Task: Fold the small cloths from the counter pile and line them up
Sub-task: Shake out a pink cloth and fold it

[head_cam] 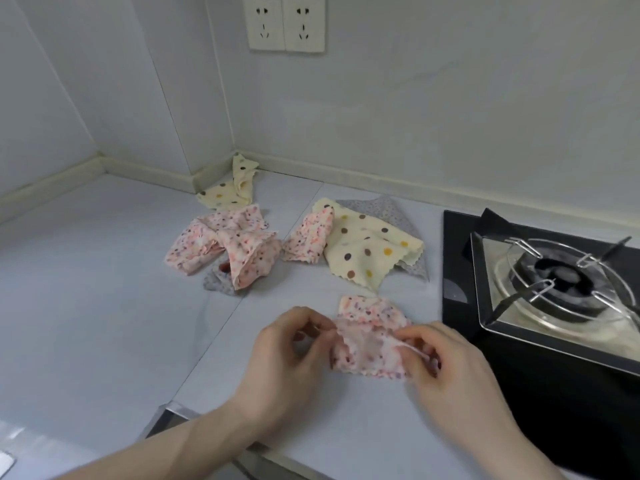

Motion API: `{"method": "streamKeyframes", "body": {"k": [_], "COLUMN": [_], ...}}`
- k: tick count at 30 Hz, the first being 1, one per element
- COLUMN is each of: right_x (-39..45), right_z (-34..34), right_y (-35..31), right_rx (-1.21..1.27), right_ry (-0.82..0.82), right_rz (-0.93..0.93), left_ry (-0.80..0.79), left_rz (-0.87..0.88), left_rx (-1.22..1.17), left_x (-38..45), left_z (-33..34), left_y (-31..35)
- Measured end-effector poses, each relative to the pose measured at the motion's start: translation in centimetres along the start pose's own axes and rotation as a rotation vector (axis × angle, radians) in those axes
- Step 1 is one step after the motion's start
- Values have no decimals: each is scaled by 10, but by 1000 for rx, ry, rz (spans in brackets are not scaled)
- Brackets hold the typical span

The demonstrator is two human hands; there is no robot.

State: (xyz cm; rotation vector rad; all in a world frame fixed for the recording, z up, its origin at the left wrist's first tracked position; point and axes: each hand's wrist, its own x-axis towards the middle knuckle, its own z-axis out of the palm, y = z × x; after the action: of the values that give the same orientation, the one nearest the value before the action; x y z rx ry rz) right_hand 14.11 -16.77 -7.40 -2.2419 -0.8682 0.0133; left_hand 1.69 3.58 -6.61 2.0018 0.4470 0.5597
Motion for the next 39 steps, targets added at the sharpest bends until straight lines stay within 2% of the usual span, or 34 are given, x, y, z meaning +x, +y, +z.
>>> {"method": "streamKeyframes", "body": {"k": [4,9,14,19,23,27,36,39], "right_x": [0,3,1,-32,-73,-98,-118,-120], "right_z": [2,8,12,4,-15,-34,-69,-73], "right_y": [8,10,6,-33,-78,-115,-170,-181], "right_rx": [129,126,56,157,170,240,327,339], "right_ry": [107,186,238,174,116,-32,-52,-46], "right_rz": [-41,-95,-48,98,5,-25,-166,-187], "left_ry": [72,168,184,86,38,-29,-260,-285], "left_rz": [98,238,363,365,527,603,666,688], "left_rx": [-127,-244,-169,-89,67,173,216,215], "left_x": [1,3,-6,-36,-52,-63,-88,-92], "left_z": [1,5,4,-11,-40,-68,-110,-119], "left_y": [-16,-27,-22,13,65,106,168,179]}}
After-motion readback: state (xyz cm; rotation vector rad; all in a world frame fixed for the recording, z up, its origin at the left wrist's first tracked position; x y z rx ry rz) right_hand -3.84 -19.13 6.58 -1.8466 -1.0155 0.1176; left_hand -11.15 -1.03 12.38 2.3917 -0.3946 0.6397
